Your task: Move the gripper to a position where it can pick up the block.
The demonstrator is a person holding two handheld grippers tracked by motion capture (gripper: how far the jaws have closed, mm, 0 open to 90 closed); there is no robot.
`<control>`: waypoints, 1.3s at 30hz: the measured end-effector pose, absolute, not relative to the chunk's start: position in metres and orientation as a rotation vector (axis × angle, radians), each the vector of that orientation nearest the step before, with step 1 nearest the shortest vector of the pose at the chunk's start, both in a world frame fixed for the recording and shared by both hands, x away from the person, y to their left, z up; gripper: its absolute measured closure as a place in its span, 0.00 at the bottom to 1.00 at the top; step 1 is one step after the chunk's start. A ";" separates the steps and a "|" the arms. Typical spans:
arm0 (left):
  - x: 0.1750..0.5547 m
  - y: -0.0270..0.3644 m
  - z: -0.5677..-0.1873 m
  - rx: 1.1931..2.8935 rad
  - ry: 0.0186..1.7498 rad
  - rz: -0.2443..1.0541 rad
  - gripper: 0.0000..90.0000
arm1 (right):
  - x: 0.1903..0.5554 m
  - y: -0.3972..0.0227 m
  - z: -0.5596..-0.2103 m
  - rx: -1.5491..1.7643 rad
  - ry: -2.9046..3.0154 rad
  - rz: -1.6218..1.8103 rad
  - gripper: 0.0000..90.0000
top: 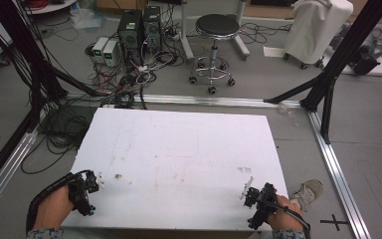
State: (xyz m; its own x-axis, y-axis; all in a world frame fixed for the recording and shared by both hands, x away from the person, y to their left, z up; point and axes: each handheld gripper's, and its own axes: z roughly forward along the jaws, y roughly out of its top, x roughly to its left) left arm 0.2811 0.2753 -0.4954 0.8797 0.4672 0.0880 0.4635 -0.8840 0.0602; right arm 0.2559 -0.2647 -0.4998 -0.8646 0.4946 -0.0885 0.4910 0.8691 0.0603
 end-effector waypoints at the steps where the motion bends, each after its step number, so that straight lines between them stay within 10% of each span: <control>1: 0.281 0.276 -0.495 3.010 0.745 0.154 0.24 | 0.256 -0.265 -0.499 0.783 2.936 0.059 0.03; 39: 0.281 0.275 -0.496 2.997 0.745 0.145 0.24 | 0.254 -0.269 -0.496 0.766 2.924 0.092 0.03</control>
State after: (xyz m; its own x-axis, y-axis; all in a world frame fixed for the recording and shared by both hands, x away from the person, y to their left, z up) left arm 0.2814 0.2748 -0.4960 0.8795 0.4693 0.0788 0.4647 -0.8827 0.0706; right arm 0.2540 -0.2692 -0.4964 -0.8653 0.4916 -0.0982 0.4845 0.8703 0.0881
